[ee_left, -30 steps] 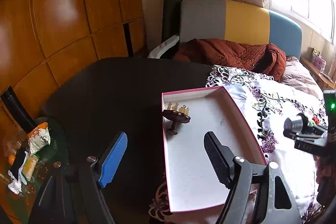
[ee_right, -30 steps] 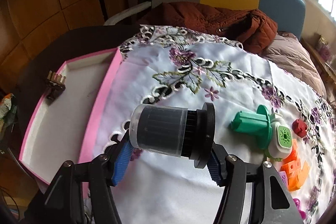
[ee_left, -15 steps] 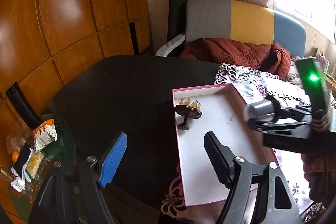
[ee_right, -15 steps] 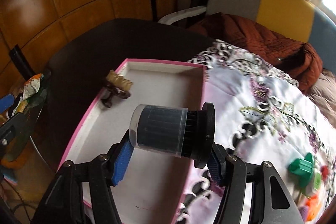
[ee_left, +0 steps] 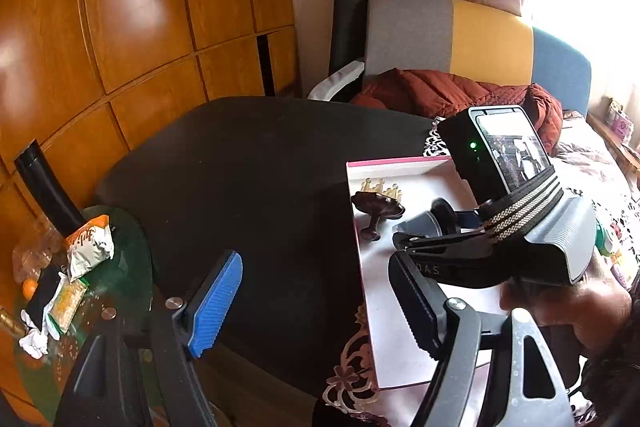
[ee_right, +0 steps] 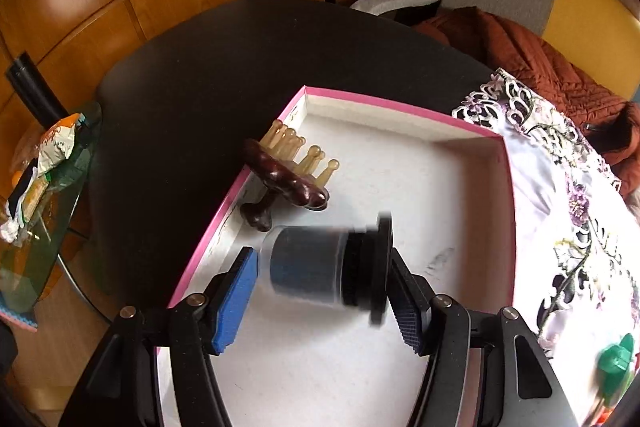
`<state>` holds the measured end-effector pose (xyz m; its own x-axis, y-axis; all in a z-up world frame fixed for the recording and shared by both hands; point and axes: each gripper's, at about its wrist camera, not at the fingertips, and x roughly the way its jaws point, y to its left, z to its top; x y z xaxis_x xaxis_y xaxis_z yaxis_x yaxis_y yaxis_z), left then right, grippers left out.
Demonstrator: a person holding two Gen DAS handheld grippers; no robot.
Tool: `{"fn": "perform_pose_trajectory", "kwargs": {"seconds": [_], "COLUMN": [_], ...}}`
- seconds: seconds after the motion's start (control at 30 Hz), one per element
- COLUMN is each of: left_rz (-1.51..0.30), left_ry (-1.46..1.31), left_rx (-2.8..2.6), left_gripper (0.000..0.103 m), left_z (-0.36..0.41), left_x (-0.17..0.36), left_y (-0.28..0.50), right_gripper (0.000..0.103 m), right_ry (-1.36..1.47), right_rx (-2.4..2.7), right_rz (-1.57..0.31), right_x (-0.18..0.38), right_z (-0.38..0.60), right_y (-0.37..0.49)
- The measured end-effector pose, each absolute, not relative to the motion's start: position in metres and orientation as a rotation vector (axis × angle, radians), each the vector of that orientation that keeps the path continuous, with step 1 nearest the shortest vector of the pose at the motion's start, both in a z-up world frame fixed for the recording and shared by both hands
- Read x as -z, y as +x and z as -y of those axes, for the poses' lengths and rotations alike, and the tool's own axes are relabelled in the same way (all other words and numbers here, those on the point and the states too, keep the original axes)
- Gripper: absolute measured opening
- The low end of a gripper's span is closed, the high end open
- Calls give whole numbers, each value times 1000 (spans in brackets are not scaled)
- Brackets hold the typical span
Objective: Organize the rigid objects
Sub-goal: 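Carry the black-and-clear cup into the tray and open the right gripper, then move both grippers from the tray back toward the toys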
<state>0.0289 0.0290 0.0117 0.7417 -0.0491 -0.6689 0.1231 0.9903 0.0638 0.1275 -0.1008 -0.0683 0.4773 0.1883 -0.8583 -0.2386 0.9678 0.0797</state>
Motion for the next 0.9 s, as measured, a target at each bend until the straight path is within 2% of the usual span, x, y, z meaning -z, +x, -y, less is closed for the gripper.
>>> {"fn": "perform_pose_trajectory", "kwargs": {"seconds": [0.1, 0.4, 0.9], "left_rz": [-737, -748, -802], "left_ry": [95, 102, 149], "left_rx": [94, 112, 233], "left_gripper": [77, 77, 78], "left_z": [-32, -23, 27], "left_x": [-10, -7, 3], "left_y": [29, 28, 20], "right_gripper": [65, 78, 79], "right_ry": [-42, -46, -103], "right_rx": [-266, -206, 23], "right_rz": [-1026, -913, -810], "right_x": [65, 38, 9], "right_z": [104, 131, 213], "right_y": [122, 90, 12]}}
